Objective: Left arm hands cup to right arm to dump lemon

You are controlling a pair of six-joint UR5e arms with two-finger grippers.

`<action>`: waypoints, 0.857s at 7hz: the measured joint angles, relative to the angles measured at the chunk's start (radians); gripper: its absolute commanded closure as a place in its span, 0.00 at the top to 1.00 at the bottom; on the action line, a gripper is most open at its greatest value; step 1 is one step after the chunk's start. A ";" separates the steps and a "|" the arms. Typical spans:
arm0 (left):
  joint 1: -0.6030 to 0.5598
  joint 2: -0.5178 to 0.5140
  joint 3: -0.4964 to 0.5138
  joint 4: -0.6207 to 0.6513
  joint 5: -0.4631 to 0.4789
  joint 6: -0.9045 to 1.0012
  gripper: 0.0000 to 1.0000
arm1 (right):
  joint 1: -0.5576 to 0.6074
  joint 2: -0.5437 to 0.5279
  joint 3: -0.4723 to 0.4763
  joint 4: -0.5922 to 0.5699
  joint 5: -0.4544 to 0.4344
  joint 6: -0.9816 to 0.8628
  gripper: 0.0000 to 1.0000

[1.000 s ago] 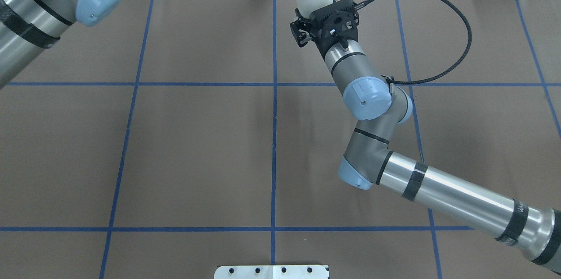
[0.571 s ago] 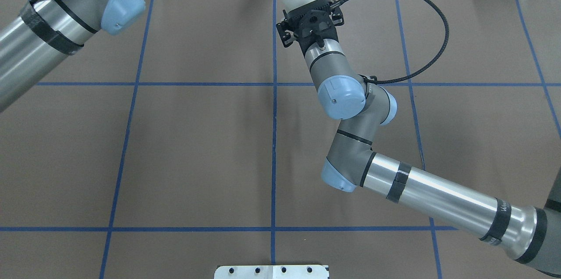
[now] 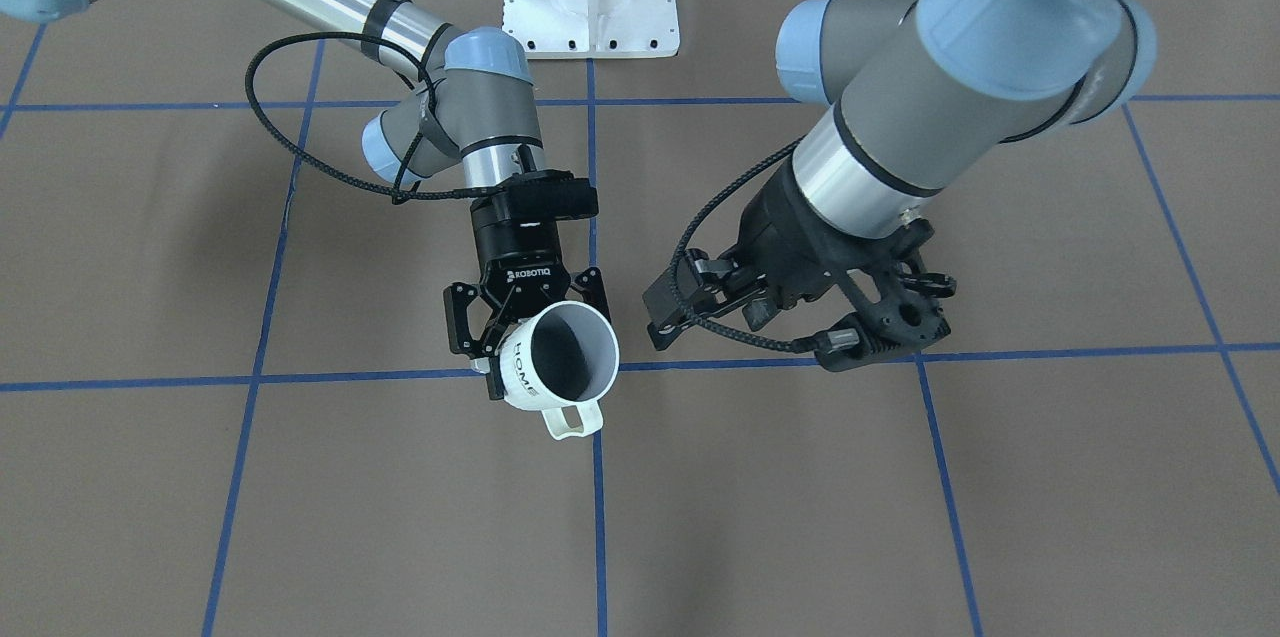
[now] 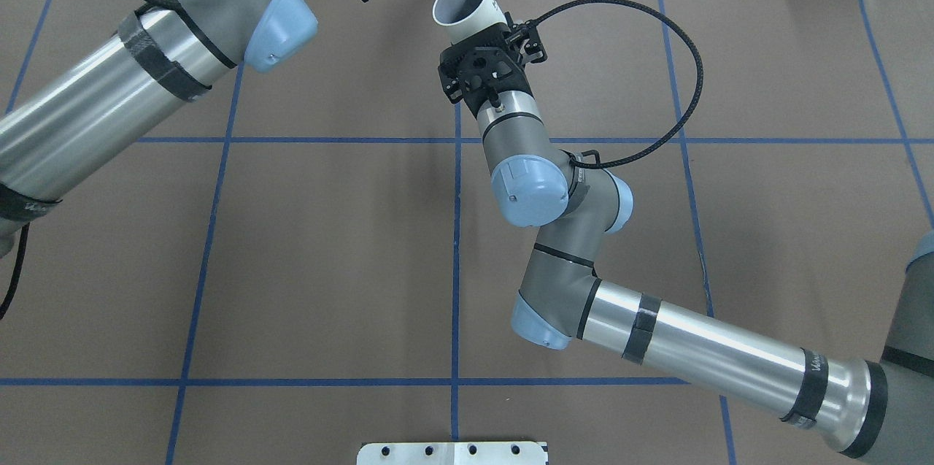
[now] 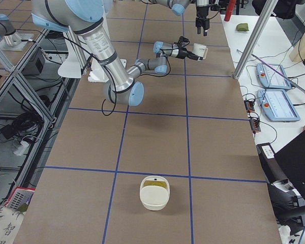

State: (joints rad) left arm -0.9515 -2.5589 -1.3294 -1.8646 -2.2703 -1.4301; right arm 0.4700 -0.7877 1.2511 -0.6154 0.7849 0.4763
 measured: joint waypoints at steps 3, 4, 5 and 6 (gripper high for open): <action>0.029 -0.006 0.015 -0.022 0.003 0.001 1.00 | -0.021 0.018 0.003 0.004 -0.018 0.006 0.00; 0.033 -0.004 0.014 -0.027 0.002 0.004 1.00 | -0.025 0.018 0.004 0.008 -0.027 0.012 0.00; 0.033 -0.002 0.012 -0.029 0.001 0.008 1.00 | -0.027 0.017 0.005 0.010 -0.031 0.033 0.00; 0.033 0.001 0.010 -0.031 -0.002 0.012 1.00 | -0.028 0.013 0.005 0.010 -0.033 0.063 0.00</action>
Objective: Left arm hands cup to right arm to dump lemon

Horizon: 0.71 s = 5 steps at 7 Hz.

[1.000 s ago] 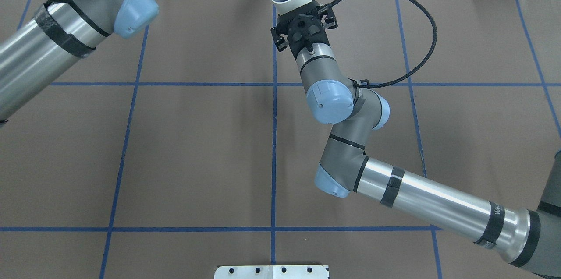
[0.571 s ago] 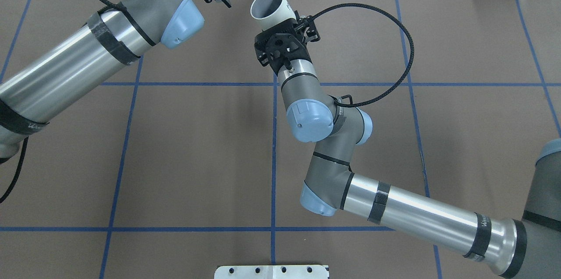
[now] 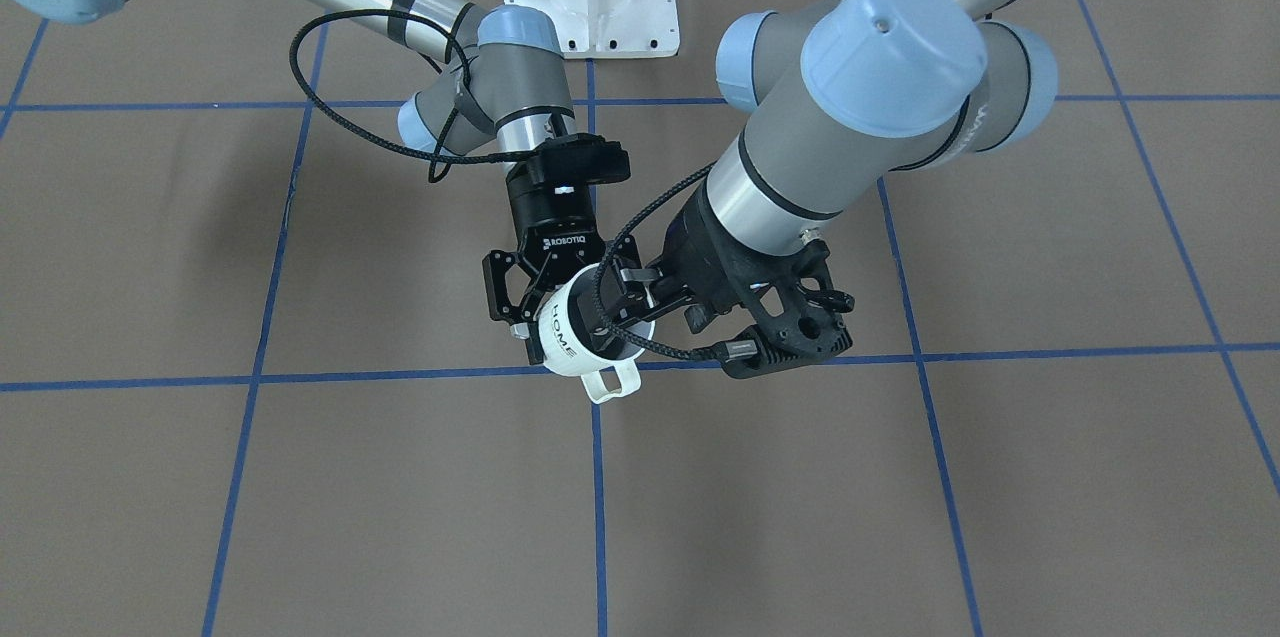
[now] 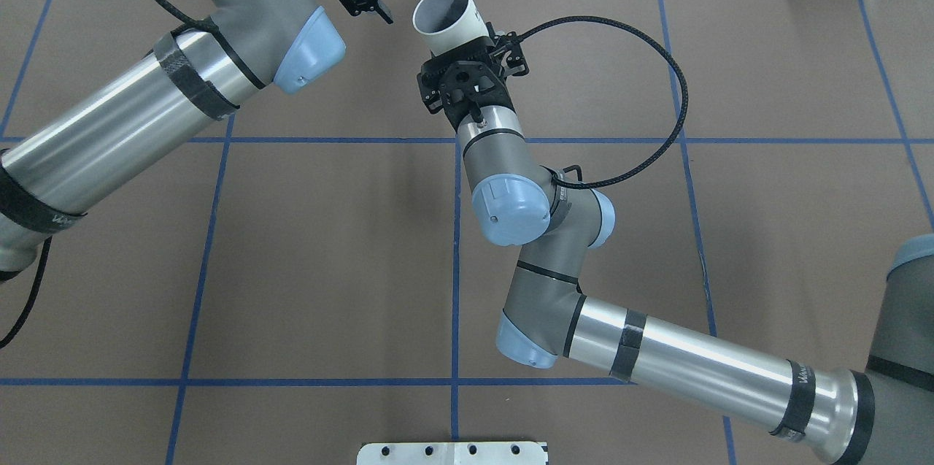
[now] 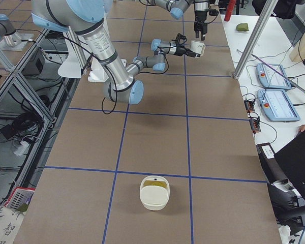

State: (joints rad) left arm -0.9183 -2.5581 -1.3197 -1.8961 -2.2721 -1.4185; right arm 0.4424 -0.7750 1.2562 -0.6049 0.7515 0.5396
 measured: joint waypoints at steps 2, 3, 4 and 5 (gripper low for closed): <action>0.000 0.006 -0.002 -0.005 -0.003 0.004 0.96 | 0.000 -0.004 0.000 0.001 -0.004 0.030 0.00; 0.001 0.006 -0.002 -0.008 -0.004 0.004 0.67 | 0.001 -0.004 0.000 0.001 -0.005 0.033 0.00; 0.002 0.006 -0.003 -0.013 -0.004 0.003 0.65 | 0.001 -0.004 0.000 0.001 -0.006 0.034 0.00; 0.003 0.006 -0.003 -0.017 -0.004 0.004 0.56 | 0.002 -0.004 0.000 0.000 -0.006 0.034 0.00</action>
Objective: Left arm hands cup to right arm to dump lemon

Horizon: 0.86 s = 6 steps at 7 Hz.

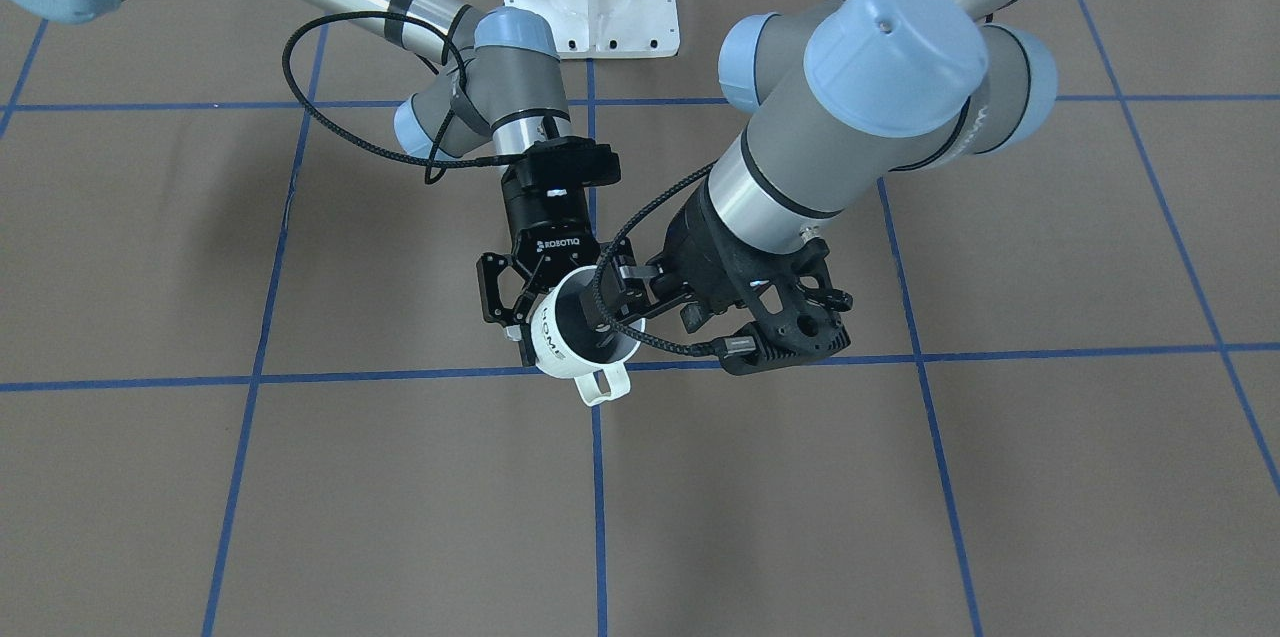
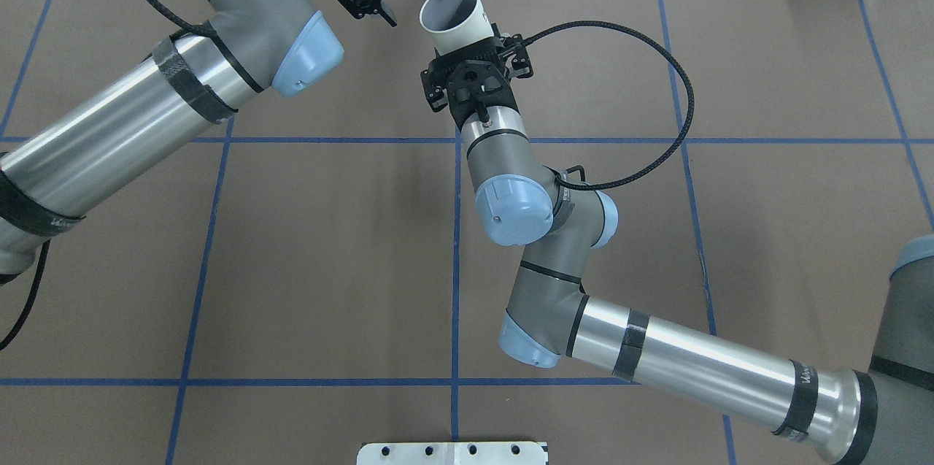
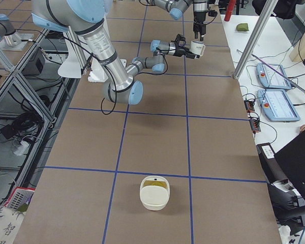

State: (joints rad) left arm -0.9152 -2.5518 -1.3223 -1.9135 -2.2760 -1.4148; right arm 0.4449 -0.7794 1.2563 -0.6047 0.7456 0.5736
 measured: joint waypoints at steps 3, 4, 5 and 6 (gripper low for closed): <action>0.005 -0.001 0.000 -0.001 -0.002 0.000 0.40 | 0.003 -0.001 0.000 -0.003 0.000 0.000 0.00; 0.010 -0.001 0.000 0.000 -0.002 0.000 0.40 | 0.004 -0.002 0.000 -0.003 0.000 0.000 0.00; 0.016 -0.001 0.000 0.001 -0.002 0.000 0.40 | 0.005 -0.002 0.000 -0.003 0.001 -0.001 0.00; 0.021 -0.001 0.000 0.002 -0.002 0.000 0.39 | 0.006 -0.003 0.000 -0.003 0.001 -0.001 0.00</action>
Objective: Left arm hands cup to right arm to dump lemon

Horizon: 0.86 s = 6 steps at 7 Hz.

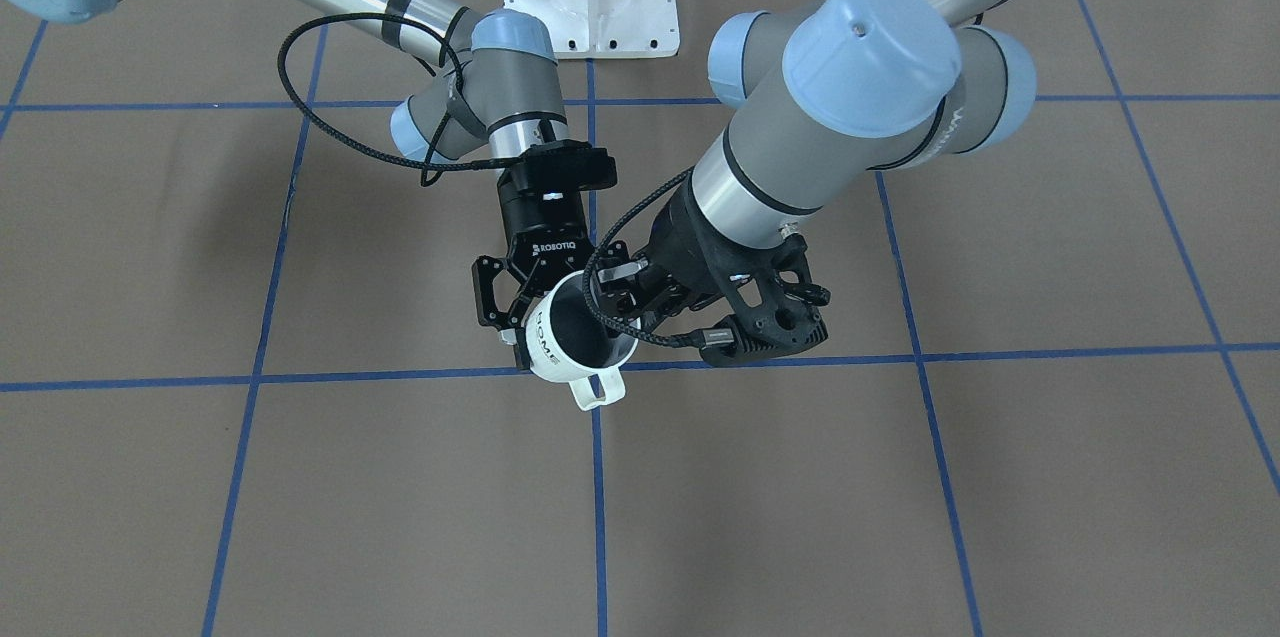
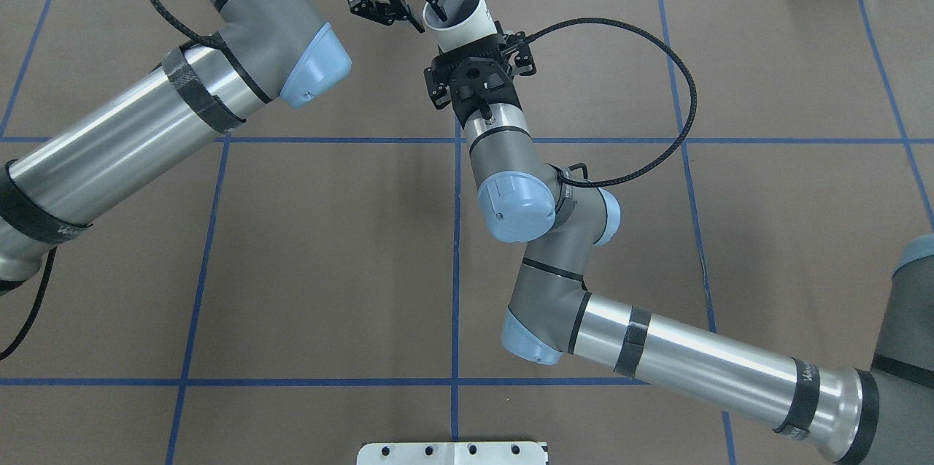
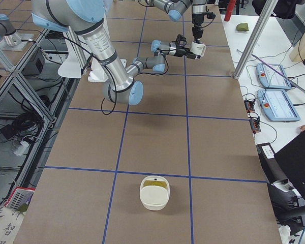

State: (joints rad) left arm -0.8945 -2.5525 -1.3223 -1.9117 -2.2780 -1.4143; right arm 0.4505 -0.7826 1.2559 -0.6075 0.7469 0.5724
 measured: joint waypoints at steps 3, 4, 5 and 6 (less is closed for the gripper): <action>0.003 0.000 -0.003 0.002 -0.002 -0.001 0.21 | 0.000 -0.002 0.000 0.000 0.002 -0.003 0.03; 0.003 0.000 -0.003 0.003 -0.003 -0.001 0.21 | 0.001 -0.002 0.000 0.000 0.002 -0.005 0.05; 0.003 0.001 -0.003 0.003 -0.003 -0.002 0.17 | 0.001 -0.003 0.001 0.000 0.003 -0.006 0.17; 0.003 0.001 -0.002 0.003 -0.002 -0.002 0.00 | 0.001 -0.003 0.002 0.001 0.003 -0.006 0.87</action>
State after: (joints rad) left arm -0.8913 -2.5512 -1.3244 -1.9084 -2.2800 -1.4159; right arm 0.4511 -0.7854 1.2578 -0.6068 0.7500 0.5662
